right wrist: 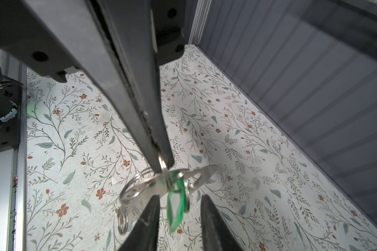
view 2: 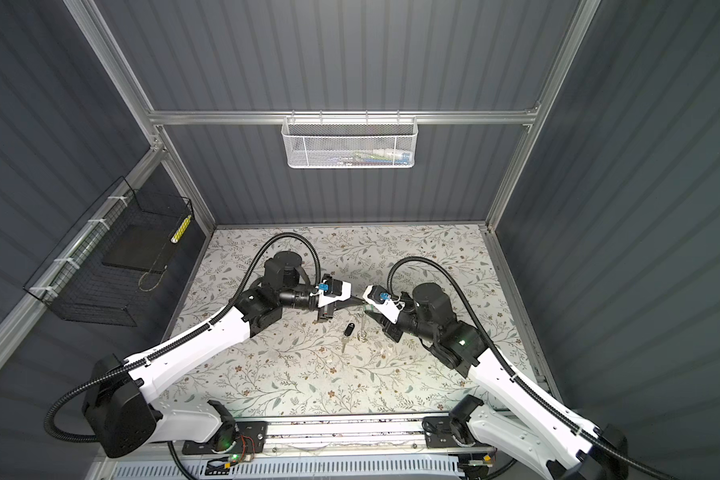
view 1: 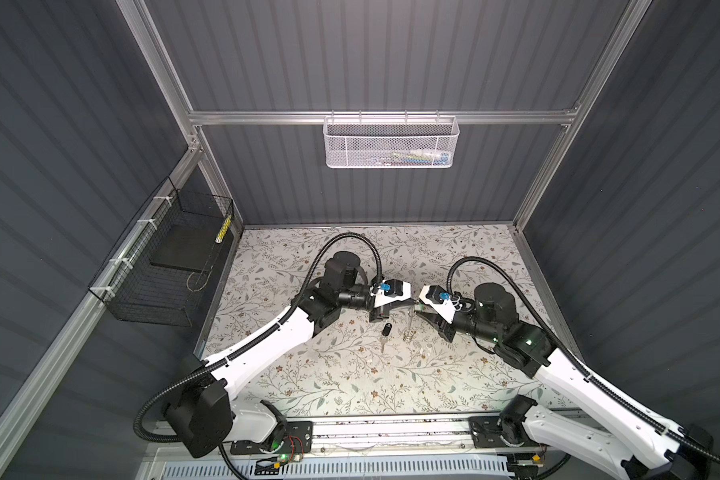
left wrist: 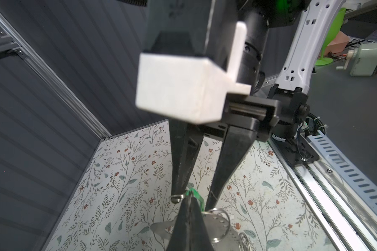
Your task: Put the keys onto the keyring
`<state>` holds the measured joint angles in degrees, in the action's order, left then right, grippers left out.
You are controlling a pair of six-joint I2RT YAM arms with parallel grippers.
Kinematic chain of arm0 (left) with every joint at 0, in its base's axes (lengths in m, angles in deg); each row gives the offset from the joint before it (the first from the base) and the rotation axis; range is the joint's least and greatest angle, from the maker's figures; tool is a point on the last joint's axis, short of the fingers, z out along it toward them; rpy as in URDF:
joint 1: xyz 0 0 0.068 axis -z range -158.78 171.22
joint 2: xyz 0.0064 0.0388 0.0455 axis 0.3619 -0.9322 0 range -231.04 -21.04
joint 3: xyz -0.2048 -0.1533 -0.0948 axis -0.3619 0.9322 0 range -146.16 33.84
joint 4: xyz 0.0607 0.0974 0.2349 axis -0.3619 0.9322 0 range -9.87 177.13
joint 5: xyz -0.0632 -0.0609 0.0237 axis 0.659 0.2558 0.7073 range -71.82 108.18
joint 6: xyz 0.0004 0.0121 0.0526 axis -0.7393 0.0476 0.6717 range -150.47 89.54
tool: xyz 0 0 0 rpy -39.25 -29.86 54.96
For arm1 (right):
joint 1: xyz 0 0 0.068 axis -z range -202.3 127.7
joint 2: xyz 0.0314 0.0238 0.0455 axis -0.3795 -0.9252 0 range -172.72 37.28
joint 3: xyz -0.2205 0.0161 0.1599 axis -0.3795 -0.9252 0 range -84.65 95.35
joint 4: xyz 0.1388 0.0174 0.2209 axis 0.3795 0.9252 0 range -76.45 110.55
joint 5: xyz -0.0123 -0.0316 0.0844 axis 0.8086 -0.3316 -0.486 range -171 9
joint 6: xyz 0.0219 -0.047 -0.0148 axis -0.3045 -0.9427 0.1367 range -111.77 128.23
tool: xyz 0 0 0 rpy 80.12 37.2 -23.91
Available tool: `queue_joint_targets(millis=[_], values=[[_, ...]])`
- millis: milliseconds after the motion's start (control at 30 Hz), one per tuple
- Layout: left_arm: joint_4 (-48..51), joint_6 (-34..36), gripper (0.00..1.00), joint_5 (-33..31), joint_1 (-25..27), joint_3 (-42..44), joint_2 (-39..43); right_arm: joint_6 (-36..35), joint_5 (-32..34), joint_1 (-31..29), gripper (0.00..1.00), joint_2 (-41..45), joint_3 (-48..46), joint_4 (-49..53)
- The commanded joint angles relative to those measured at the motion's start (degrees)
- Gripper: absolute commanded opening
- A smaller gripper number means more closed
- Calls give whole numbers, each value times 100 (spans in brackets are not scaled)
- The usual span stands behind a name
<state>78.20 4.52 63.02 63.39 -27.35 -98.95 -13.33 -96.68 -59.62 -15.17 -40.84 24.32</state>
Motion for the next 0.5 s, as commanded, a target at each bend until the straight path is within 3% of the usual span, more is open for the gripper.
queue_joint_targets(millis=[0,233,467], values=[[-268,-154,0,157,-43,37,128,138,49,35,27,-77,136,-100],[-586,-374,0,-61,-90,119,136,85,164,95,1,4,141,46],[-1555,-1001,0,-200,-227,326,106,-84,177,164,0,7,145,274]])
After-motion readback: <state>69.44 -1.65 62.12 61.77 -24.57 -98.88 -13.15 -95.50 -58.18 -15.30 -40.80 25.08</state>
